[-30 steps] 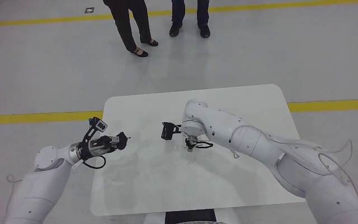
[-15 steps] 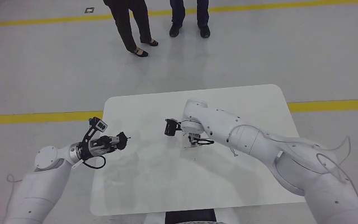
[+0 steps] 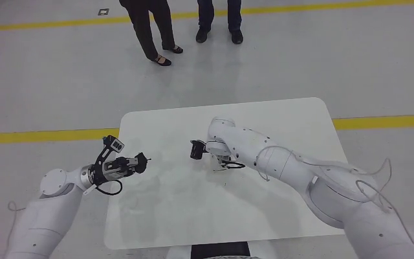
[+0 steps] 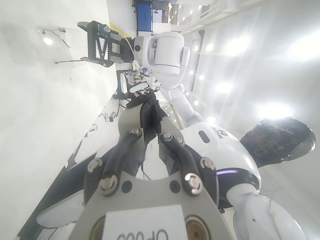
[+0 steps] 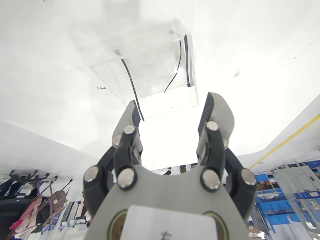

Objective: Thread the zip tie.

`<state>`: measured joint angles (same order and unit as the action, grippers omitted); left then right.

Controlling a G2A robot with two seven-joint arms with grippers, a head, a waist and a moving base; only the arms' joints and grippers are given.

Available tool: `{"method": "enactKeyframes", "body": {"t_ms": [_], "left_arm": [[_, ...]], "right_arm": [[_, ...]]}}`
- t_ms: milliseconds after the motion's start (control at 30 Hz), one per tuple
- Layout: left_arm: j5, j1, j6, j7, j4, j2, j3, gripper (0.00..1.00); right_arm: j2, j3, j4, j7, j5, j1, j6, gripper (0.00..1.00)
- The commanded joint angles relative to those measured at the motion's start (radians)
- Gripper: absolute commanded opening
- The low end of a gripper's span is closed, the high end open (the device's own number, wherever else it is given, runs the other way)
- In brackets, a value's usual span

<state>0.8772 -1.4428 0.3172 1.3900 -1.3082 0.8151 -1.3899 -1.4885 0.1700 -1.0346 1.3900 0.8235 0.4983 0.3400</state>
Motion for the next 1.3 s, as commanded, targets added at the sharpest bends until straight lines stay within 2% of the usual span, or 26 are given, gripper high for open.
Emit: {"method": "enactKeyframes", "body": {"t_ms": [0,267,733,1033,1267], "left_arm": [[0.000,0.000,0.000,0.000,0.000,0.000,0.000,0.00],[0.000,0.000,0.000,0.000,0.000,0.000,0.000,0.00],[0.000,0.000,0.000,0.000,0.000,0.000,0.000,0.00],[0.000,0.000,0.000,0.000,0.000,0.000,0.000,0.00],[0.000,0.000,0.000,0.000,0.000,0.000,0.000,0.00]], "right_arm": [[-0.006,0.000,0.009,0.000,0.001,0.002,0.000,0.45],[-0.025,0.000,0.040,0.000,-0.004,0.010,0.000,0.45],[-0.040,0.000,0.063,0.000,0.000,0.016,0.000,0.43],[-0.024,0.000,0.042,0.000,0.017,0.000,0.000,0.45],[0.002,0.000,-0.008,0.000,-0.003,0.005,0.000,0.48]]}}
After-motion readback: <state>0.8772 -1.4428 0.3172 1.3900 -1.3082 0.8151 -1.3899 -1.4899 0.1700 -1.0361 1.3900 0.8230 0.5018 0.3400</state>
